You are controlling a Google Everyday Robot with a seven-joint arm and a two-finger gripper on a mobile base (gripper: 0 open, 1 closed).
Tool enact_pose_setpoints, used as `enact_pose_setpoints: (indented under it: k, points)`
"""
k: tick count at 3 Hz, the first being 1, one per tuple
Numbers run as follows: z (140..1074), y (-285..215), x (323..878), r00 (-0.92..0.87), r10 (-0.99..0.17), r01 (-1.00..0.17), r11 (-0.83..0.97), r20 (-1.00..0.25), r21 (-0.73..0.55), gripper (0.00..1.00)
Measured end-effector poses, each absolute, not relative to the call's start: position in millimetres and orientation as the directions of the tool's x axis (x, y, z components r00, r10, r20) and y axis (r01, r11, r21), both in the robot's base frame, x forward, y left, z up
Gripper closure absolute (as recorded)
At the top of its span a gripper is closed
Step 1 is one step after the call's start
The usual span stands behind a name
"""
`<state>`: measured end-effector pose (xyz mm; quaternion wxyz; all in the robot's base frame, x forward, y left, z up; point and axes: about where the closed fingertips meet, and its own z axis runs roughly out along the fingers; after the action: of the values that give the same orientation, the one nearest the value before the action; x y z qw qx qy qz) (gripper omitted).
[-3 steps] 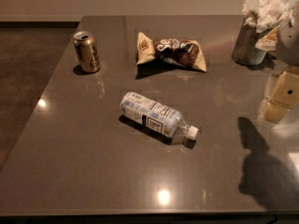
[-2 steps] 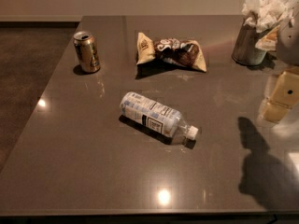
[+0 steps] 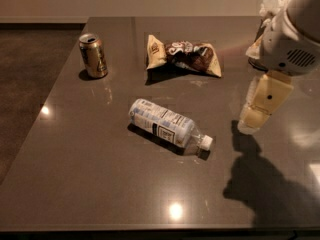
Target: Move blue plastic bottle near brown chip bag
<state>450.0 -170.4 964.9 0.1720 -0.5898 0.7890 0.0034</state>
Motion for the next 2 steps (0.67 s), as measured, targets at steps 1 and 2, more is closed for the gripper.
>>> enact_pose_setpoints:
  k: [1, 2]
  points:
    - [944.6, -116.3, 455.3, -0.275, -0.91, -0.934, 0.329, -0.31, -0.139, 0.0]
    - [927.9, -77.1, 452.9, -0.307, -0.895, -0.931, 0.353, -0.325, -0.094, 0.0]
